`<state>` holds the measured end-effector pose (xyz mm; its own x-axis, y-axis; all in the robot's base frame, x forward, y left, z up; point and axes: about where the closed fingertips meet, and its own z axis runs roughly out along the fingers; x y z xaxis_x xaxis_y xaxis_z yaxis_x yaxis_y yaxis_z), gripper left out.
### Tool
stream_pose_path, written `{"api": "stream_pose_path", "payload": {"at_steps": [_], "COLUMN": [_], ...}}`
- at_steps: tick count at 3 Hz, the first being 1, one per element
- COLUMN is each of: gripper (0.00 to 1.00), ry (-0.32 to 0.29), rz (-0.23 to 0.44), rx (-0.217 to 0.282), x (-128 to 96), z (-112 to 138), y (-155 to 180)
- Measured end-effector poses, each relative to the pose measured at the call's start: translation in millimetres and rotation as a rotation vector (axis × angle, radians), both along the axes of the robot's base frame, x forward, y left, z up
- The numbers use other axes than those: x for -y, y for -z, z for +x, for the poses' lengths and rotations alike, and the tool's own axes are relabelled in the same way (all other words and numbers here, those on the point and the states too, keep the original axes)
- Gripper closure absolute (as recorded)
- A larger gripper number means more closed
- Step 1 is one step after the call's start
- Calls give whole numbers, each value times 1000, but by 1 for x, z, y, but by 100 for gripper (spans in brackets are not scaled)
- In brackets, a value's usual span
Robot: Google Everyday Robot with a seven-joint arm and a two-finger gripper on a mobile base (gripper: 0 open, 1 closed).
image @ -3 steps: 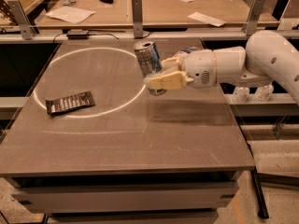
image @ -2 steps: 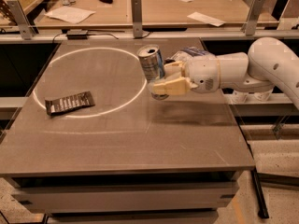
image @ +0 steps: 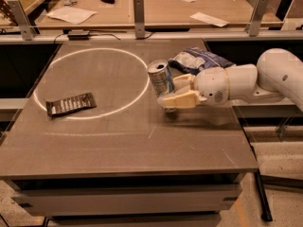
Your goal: Place redbull can upright
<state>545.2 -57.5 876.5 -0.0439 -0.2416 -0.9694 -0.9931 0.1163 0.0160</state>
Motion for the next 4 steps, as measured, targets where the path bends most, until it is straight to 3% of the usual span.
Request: {"api": "stream_pose_path", "payload": {"at_steps": [2, 4], "gripper": [100, 58], "ry": [41, 49], "rz": [82, 81], "rx": [-31, -34], "x": [11, 15], "z": [-3, -7], "y": [19, 26]}}
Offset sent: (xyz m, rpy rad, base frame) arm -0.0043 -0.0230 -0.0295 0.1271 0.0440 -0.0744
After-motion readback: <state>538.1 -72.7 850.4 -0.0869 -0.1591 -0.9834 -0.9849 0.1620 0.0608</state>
